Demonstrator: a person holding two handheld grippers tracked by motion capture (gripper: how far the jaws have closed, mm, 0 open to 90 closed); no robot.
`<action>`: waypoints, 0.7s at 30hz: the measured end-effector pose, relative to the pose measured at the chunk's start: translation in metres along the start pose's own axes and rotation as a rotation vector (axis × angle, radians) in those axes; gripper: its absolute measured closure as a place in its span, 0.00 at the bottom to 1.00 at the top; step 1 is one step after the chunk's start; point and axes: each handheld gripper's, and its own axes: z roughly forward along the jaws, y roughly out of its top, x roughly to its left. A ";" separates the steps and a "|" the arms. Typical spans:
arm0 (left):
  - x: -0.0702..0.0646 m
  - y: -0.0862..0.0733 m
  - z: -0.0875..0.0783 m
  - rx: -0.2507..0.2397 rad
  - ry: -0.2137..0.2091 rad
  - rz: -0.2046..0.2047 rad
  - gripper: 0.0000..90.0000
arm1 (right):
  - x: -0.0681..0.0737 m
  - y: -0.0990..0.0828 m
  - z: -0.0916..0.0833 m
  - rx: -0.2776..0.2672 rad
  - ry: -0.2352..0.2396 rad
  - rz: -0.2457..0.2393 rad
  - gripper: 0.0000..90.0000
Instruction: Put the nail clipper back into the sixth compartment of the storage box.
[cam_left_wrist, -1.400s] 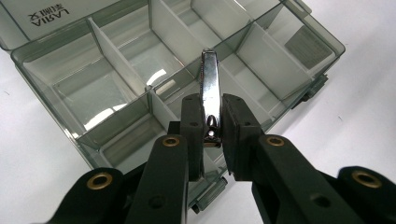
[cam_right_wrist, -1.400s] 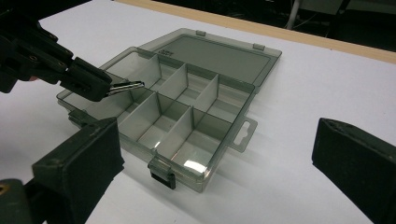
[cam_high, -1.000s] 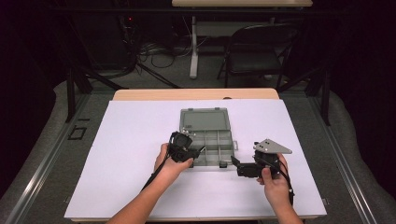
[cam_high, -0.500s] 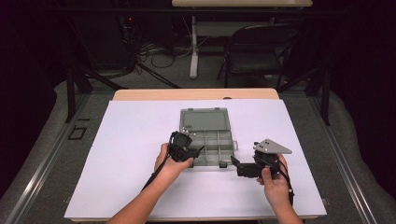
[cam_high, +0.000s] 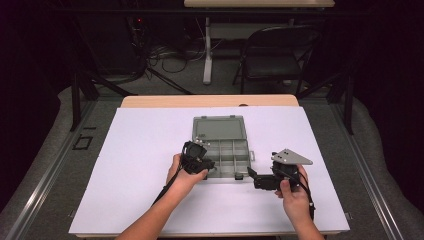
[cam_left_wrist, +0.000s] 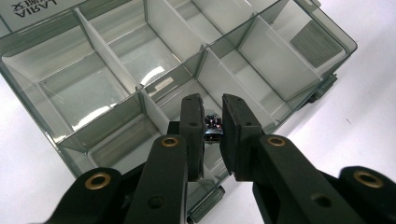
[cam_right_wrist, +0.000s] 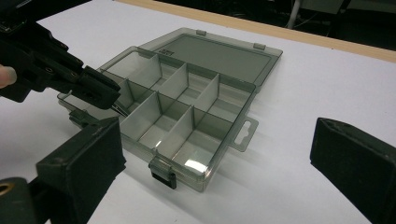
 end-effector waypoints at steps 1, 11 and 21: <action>0.000 0.000 0.000 -0.009 -0.004 0.001 0.81 | 0.000 0.000 0.000 0.000 0.000 0.000 0.03; 0.001 -0.001 -0.009 -0.057 0.000 0.016 0.55 | 0.000 0.000 0.000 0.002 0.002 -0.009 0.03; 0.006 -0.001 -0.020 -0.113 0.024 0.053 0.45 | 0.001 0.000 0.000 0.004 0.001 -0.009 0.03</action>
